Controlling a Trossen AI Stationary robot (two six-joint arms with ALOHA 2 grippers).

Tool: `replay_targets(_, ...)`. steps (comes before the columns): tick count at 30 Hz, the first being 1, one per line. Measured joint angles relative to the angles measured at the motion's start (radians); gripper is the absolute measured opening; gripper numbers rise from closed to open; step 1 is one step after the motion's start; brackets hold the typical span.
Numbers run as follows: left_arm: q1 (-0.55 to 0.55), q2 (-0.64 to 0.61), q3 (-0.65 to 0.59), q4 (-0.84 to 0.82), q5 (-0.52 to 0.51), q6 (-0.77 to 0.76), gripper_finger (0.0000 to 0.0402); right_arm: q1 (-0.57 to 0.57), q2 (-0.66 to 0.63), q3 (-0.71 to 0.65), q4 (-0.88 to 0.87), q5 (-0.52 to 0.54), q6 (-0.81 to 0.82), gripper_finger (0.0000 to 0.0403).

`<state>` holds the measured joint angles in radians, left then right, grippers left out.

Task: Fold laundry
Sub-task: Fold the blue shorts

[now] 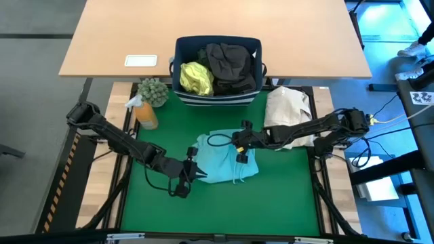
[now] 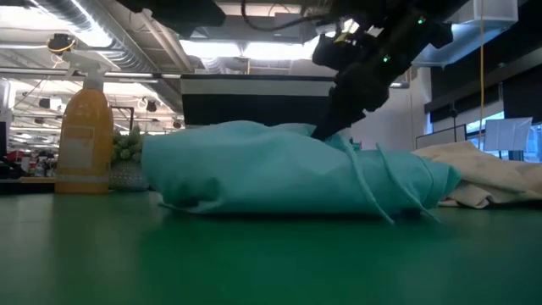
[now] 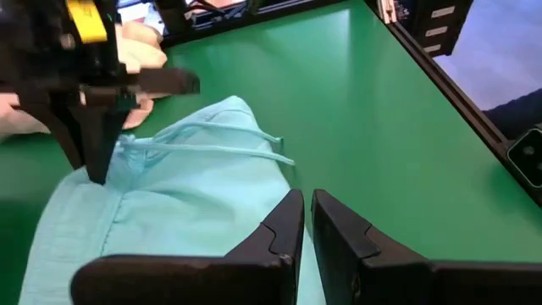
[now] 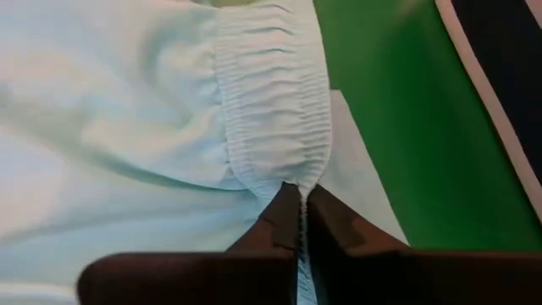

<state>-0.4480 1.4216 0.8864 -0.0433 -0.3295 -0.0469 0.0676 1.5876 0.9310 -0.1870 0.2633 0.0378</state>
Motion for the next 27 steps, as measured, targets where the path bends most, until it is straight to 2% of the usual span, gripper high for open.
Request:
replay_targets(5, 0.000, 0.000, 0.000, 0.000, -0.005, -0.005, 0.0025, -0.012, 0.025, -0.003, -0.031, 0.019, 0.008, 0.0027)
replay_targets(11, 0.000, 0.000, 0.000, 0.002, -0.010, -0.007, 0.0025, -0.009, 0.024, 0.016, -0.073, 0.043, -0.048, 0.0108)
replay_targets(15, 0.000, 0.000, 0.000, 0.002, -0.020, -0.014, 0.0025, -0.009, 0.009, 0.106, -0.219, 0.041, -0.045, 0.0167)
replay_targets(18, 0.000, 0.000, 0.000, -0.001, -0.021, -0.035, 0.0025, 0.001, 0.006, 0.184, -0.349, 0.054, -0.038, 0.0196)
replay_targets(23, 0.002, 0.044, 0.000, -0.004, -0.023, -0.072, 0.0025, 0.017, 0.005, 0.235, -0.445, 0.146, -0.032, 0.0197)
replay_targets(27, 0.005, 0.126, 0.000, 0.009, -0.021, -0.086, 0.0025, 0.017, 0.005, 0.213, -0.477, 0.165, 0.004, 0.0158)
